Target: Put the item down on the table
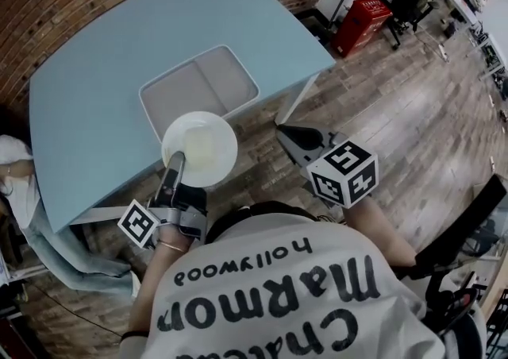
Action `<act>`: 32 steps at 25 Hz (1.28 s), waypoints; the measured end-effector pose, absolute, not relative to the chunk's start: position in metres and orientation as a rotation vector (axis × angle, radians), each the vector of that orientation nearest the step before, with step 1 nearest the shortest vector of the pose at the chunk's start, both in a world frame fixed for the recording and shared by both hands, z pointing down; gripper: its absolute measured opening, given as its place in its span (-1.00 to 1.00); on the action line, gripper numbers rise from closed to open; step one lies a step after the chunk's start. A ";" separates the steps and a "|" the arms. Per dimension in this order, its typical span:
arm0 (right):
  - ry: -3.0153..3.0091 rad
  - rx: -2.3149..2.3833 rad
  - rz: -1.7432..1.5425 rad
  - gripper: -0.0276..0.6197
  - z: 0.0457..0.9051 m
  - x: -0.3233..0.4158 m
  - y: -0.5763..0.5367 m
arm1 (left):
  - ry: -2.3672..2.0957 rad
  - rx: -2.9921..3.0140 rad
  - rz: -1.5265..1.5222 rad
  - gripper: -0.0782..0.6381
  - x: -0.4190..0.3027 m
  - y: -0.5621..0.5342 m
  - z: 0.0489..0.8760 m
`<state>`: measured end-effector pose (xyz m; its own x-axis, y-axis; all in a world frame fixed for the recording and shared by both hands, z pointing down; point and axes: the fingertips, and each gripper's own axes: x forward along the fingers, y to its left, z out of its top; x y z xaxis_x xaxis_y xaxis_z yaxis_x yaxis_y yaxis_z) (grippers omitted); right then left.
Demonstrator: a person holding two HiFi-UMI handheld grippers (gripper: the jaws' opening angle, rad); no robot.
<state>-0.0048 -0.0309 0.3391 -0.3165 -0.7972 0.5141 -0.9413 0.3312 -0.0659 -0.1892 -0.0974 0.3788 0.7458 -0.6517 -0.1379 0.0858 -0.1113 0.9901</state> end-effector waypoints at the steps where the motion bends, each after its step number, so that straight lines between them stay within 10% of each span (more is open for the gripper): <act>1: -2.216 1.522 0.502 -0.88 0.341 -0.008 -0.032 | -0.476 1.565 -0.675 -0.67 -0.189 -0.099 0.379; 32: -2.410 1.104 0.567 -0.88 0.379 0.042 -0.136 | -0.728 1.467 -0.827 -0.67 -0.120 -0.139 0.402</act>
